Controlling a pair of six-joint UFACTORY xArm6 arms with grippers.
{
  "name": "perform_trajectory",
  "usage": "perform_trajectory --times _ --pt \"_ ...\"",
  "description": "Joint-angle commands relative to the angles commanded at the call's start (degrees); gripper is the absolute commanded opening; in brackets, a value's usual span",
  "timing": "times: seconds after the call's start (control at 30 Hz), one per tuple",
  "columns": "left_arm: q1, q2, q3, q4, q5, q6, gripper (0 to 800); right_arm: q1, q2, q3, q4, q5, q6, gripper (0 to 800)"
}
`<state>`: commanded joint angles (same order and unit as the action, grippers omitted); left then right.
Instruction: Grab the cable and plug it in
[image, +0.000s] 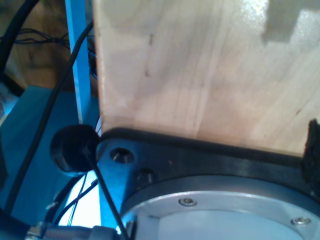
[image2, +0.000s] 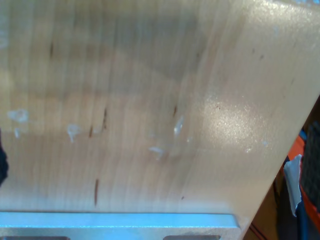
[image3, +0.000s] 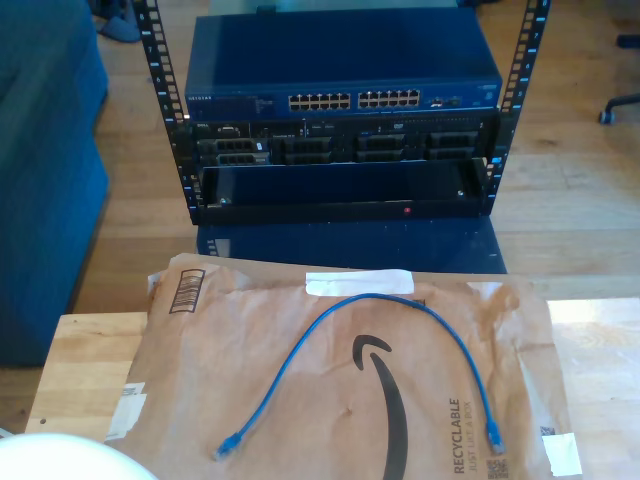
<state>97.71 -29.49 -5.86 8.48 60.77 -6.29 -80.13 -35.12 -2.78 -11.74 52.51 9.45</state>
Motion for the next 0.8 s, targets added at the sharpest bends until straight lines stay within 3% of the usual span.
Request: perform_trajectory --times 0.2,0.33,0.7,0.77,0.8 --pt "0.0 0.0 0.0 0.0 0.0 0.0 800 -0.2 0.0 0.2 0.4 -1.5 0.0 798" --pt "0.0 0.1 0.0 0.1 0.0 0.1 800 -0.1 -0.4 1.4 5.8 -2.1 -0.4 799" --pt "-0.1 -0.2 -0.8 0.3 1.1 0.0 800 -0.1 -4.3 -1.8 6.1 2.5 -0.3 798" --pt "-0.1 -1.3 -3.7 0.2 4.3 -0.1 800 -0.1 -5.6 -4.0 6.2 5.5 -0.2 798" --pt "-0.1 -1.8 -5.8 0.1 8.3 -0.1 800 0.0 -6.4 -5.2 6.2 7.4 -0.1 798"
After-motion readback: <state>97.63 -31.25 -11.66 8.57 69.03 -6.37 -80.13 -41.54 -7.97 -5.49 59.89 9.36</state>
